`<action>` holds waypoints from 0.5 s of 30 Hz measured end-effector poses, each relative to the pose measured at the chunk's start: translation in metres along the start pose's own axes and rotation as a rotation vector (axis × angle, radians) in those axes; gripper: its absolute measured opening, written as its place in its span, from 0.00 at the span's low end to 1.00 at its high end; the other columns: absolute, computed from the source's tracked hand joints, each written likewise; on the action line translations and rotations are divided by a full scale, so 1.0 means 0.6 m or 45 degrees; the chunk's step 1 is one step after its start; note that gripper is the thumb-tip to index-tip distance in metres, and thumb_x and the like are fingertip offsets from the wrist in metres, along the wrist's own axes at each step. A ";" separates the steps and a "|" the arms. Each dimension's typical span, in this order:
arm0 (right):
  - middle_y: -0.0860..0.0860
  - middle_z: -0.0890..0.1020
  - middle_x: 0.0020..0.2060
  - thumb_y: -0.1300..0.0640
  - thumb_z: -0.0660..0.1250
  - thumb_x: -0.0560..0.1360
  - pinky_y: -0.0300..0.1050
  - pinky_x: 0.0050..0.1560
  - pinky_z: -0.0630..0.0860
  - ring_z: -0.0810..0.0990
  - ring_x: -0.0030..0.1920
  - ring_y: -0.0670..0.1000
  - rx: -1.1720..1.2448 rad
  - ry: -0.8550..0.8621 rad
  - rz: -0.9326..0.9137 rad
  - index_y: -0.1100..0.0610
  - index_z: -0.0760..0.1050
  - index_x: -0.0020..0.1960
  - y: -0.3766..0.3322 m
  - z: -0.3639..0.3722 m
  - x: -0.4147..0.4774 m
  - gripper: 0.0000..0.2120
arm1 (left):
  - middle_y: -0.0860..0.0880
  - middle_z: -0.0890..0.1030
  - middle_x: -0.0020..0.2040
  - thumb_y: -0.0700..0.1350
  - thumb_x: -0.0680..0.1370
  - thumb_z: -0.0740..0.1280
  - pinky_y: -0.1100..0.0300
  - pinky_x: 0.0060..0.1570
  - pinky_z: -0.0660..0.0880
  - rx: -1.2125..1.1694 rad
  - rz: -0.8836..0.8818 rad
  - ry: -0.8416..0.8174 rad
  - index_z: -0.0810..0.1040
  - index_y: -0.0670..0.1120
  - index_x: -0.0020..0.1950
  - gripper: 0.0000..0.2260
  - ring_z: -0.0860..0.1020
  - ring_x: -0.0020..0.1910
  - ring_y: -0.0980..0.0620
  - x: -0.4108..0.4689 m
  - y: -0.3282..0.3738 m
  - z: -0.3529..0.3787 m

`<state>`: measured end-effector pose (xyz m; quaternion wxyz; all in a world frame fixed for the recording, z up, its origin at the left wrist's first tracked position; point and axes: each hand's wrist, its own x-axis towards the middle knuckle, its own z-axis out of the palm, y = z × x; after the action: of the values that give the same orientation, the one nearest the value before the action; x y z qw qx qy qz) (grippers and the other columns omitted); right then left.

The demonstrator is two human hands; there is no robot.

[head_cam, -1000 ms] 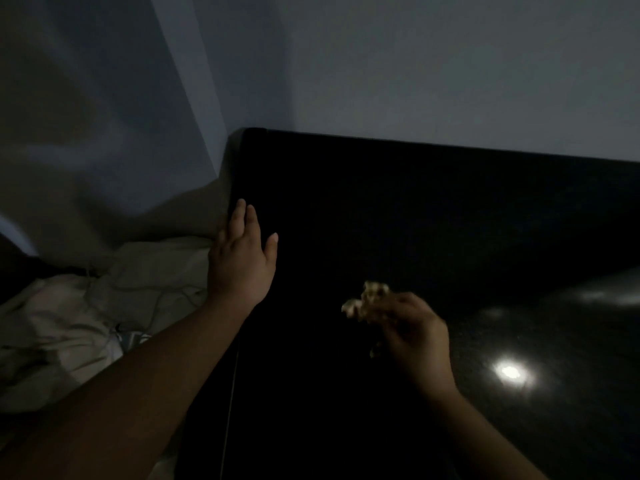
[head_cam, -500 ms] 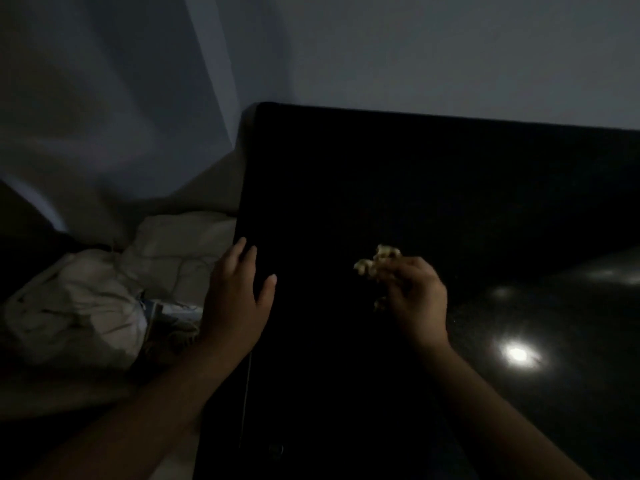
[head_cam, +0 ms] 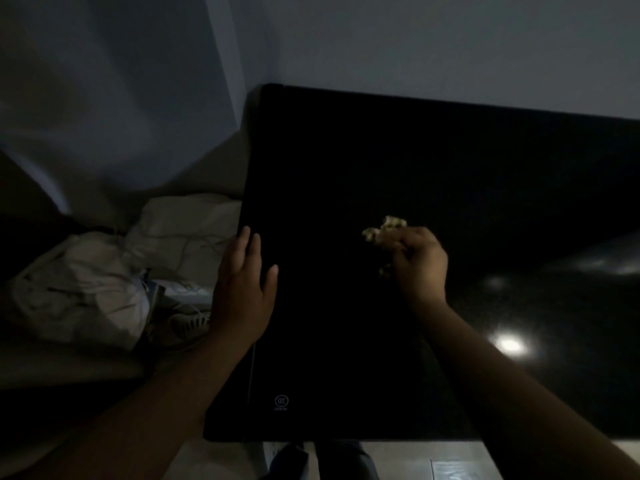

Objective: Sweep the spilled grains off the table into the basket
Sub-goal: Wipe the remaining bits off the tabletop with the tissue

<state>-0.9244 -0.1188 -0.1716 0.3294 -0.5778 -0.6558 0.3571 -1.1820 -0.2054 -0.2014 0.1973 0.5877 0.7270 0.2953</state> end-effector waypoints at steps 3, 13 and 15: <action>0.38 0.77 0.54 0.60 0.67 0.75 0.51 0.58 0.77 0.76 0.57 0.42 -0.074 -0.086 -0.042 0.42 0.78 0.55 0.005 0.004 -0.082 0.15 | 0.44 0.57 0.77 0.58 0.78 0.50 0.43 0.69 0.63 0.001 0.001 -0.005 0.62 0.39 0.74 0.31 0.58 0.75 0.43 -0.002 0.004 -0.004; 0.37 0.78 0.48 0.60 0.69 0.75 0.49 0.59 0.76 0.78 0.54 0.43 -0.059 0.083 0.057 0.36 0.77 0.47 -0.010 -0.021 -0.092 0.16 | 0.44 0.54 0.78 0.48 0.81 0.58 0.45 0.72 0.59 0.116 0.007 -0.023 0.59 0.40 0.76 0.25 0.53 0.76 0.43 -0.002 0.007 -0.007; 0.39 0.78 0.49 0.61 0.68 0.76 0.54 0.60 0.76 0.78 0.56 0.46 -0.012 0.097 0.086 0.38 0.77 0.48 -0.006 -0.005 -0.097 0.16 | 0.44 0.53 0.78 0.48 0.82 0.57 0.47 0.72 0.57 0.117 0.013 -0.039 0.58 0.40 0.76 0.25 0.52 0.76 0.43 -0.003 0.010 -0.011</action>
<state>-0.9170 -0.1764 -0.1679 0.3392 -0.6143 -0.6247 0.3425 -1.1817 -0.2074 -0.1927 0.1798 0.6043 0.7336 0.2537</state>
